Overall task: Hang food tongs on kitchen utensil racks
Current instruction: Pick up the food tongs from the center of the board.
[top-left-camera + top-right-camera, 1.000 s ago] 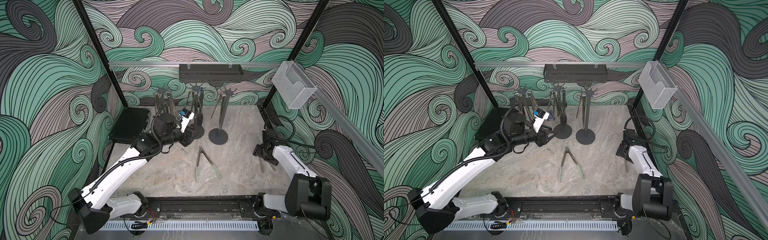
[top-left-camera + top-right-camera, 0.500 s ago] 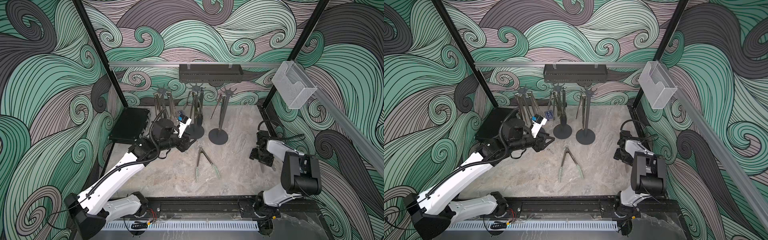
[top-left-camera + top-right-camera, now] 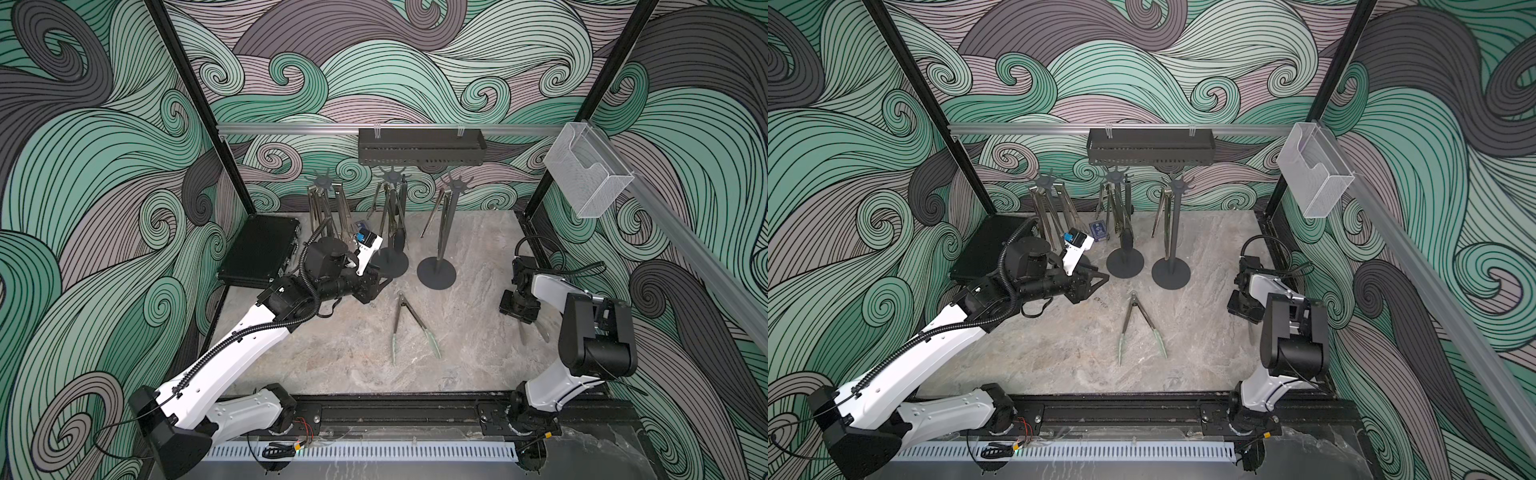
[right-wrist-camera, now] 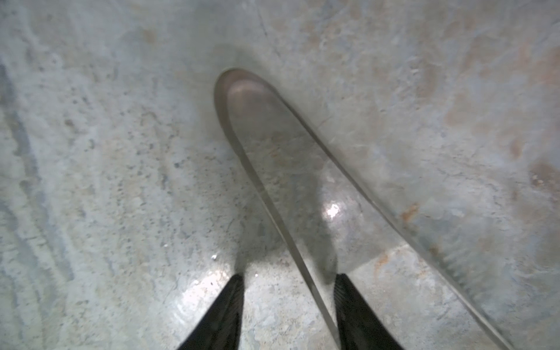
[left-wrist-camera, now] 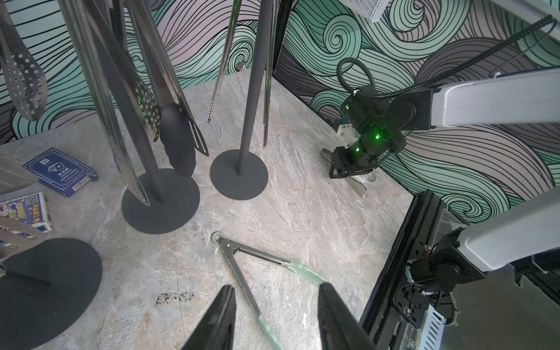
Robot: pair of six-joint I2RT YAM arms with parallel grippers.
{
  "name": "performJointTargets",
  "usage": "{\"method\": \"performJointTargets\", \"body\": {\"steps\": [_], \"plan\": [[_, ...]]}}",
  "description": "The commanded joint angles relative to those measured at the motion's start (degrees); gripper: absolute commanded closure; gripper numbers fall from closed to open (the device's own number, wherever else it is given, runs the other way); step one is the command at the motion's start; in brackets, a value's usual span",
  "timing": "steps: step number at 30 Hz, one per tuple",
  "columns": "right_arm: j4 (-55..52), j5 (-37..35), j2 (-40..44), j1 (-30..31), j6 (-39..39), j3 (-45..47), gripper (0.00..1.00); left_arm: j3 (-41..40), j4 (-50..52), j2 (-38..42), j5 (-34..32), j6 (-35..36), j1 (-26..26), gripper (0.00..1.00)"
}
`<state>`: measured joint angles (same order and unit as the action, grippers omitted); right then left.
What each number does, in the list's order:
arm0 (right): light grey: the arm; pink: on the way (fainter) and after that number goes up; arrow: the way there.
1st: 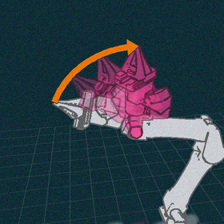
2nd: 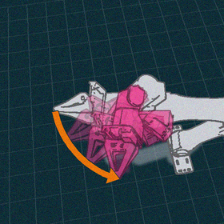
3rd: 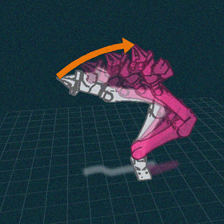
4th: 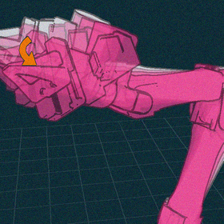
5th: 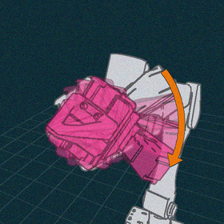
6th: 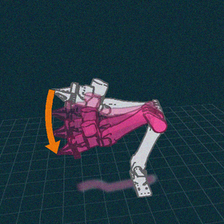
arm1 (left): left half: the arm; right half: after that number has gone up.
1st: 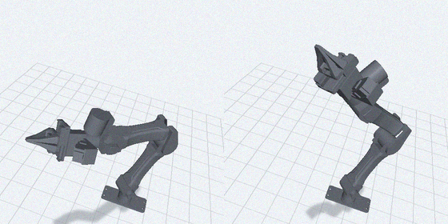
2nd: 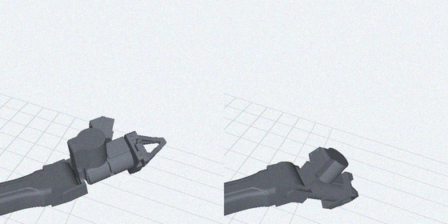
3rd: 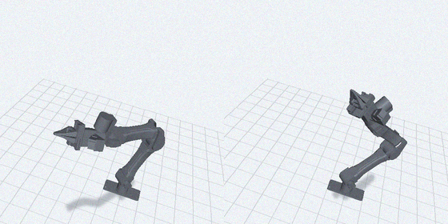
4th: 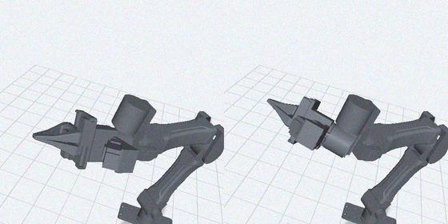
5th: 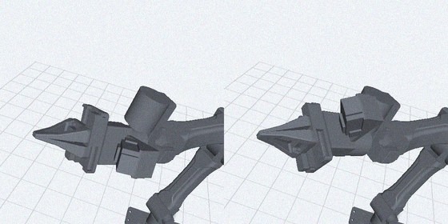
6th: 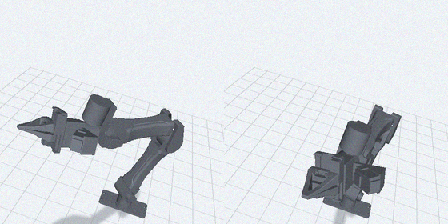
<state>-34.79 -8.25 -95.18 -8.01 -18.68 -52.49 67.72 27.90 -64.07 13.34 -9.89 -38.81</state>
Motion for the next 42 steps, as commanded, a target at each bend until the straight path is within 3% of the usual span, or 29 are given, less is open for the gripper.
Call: {"method": "performJointTargets", "body": {"steps": [1,20,26,31,38,42], "plan": [[-1.87,3.12,-0.74,-0.25,0.48,1.06,0.57,0.19,0.46,0.01,-0.67,0.51,-0.22,0.55],[-2.77,4.22,-0.45,0.7,1.36,0.16,1.0,-0.49,1.78,1.22,-1.12,-0.19,-0.2,0.55],[-5.5,4.04,2.94,3.54,3.19,-3.84,1.0,-2.2,3.68,3.85,-3.23,-2.52,-0.13,0.57],[-7.65,5.99,11.52,8.6,9.09,-9.79,1.0,-5.87,5.01,6.85,-6.36,-7.14,-0.08,0.58],[-0.17,19.59,26.86,11.26,18.98,-13.69,1.0,-13.72,1.74,10.92,-3.94,-10.97,0.05,0.6],[5.25,27.52,31.62,11.27,24.49,-15.16,1.0,-18.5,-1.48,13.78,-2.33,-12.47,0.05,0.59]]}}
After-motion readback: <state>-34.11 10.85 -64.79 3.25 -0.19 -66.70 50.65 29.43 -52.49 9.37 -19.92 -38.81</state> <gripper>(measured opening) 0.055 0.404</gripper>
